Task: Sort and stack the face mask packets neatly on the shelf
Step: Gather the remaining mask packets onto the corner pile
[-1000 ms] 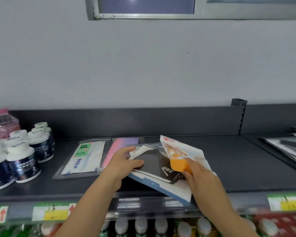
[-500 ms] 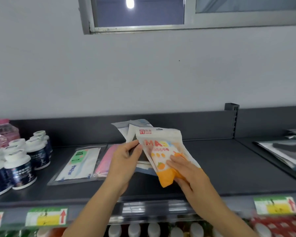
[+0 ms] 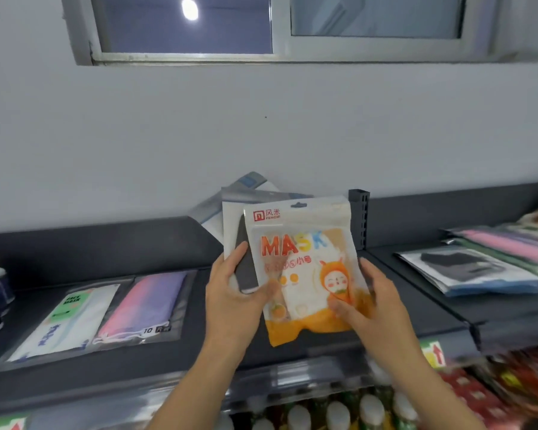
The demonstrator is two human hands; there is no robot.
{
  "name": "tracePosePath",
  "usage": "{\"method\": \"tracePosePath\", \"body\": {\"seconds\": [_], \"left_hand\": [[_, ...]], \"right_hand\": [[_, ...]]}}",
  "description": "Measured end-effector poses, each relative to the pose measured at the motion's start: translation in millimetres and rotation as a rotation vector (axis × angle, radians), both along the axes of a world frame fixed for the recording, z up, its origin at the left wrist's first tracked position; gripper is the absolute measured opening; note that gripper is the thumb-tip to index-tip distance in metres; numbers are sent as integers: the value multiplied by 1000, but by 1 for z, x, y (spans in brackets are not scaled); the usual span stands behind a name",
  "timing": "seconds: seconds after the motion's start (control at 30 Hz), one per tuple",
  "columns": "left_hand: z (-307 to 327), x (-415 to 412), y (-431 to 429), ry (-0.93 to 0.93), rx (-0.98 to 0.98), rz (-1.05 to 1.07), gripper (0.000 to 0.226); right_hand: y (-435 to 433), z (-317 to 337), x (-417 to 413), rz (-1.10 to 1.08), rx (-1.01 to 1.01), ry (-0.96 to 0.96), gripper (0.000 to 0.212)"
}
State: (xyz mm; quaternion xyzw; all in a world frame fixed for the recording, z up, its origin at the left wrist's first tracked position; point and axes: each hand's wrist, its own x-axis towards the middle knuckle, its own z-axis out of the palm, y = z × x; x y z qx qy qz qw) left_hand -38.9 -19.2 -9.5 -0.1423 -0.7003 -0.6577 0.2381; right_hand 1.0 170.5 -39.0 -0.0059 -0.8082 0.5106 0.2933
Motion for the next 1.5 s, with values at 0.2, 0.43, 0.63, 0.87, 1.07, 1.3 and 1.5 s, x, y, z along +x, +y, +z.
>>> {"method": "tracePosePath", "body": {"seconds": [0.2,0.43,0.63,0.87,1.07,1.3,1.5], "left_hand": [[4,15,70,-2,84,-180,65],[3,20,156,-71,136,-314,59],[27,14,224,-43,13,-421,77],[57,-14,293,-95,53,-582,27],[86,-53,342,-128,164,-624,35],[106,-102,388,-143,235,-612,49],[101,-117,431,-73,238,-580,59]], "right_hand": [[66,5,32,-20,-370,-53,69],[151,2,78,-283,-461,72,68],[210,3,103,-521,-443,146,68],[258,19,102,-644,-443,265,47],[300,57,84,-781,-332,305,60],[358,96,72,-983,-183,346,55],[425,111,73,-1105,-74,247,44]]}}
